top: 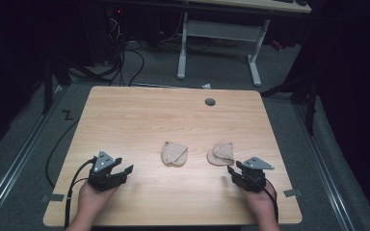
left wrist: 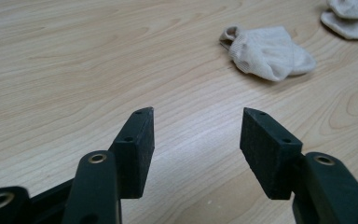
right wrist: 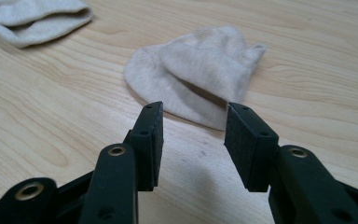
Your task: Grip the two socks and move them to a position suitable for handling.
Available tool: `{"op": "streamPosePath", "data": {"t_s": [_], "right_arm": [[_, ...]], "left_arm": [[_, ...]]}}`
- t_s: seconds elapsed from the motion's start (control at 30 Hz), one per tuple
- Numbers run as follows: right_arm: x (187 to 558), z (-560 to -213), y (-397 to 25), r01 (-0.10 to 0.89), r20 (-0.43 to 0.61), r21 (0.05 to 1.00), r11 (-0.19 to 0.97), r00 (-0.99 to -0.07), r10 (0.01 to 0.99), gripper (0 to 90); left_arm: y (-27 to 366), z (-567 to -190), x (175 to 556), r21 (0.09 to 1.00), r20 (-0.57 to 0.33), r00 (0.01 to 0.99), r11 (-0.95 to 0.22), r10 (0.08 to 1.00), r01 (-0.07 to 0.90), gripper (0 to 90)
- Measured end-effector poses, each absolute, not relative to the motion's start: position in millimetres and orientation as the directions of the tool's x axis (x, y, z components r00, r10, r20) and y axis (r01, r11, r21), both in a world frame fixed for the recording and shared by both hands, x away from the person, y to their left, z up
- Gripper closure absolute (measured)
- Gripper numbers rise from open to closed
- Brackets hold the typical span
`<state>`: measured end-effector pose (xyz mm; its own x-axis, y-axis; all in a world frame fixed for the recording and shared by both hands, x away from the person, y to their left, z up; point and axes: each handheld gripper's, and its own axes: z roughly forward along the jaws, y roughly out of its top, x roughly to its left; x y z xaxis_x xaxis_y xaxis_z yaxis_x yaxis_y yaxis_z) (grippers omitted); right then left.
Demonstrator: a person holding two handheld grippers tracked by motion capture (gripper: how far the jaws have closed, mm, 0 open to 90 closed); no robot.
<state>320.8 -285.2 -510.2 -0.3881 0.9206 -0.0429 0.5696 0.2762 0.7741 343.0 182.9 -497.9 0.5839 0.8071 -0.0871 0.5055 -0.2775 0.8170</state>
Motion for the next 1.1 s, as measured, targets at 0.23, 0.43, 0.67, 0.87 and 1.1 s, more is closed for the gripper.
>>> {"op": "streamPosePath", "data": {"t_s": [0.23, 0.43, 0.67, 0.87, 1.1], "right_arm": [[324, -515, -284, 0.584, -0.042, 0.759, 0.289, -0.399, 0.916, 64.5], [321, -512, -288, 0.580, -0.030, 0.766, 0.276, -0.397, 0.917, 68.5], [320, -509, -284, 0.542, -0.098, 0.781, 0.311, -0.385, 0.918, 69.1], [321, -508, -281, 0.530, -0.100, 0.788, 0.315, -0.395, 0.913, 68.5], [321, -508, -280, 0.534, -0.087, 0.787, 0.310, -0.402, 0.912, 68.5]], "left_arm": [[180, -504, 352, 0.802, -0.094, 0.594, -0.292, 0.799, 0.520, 43.3], [174, -507, 351, 0.797, -0.084, 0.608, -0.312, 0.789, 0.516, 42.6], [174, -508, 349, 0.792, -0.075, 0.620, -0.332, 0.781, 0.513, 42.4], [173, -508, 348, 0.791, -0.064, 0.627, -0.344, 0.776, 0.506, 42.1], [168, -511, 346, 0.782, -0.053, 0.645, -0.370, 0.762, 0.501, 41.9]]}}
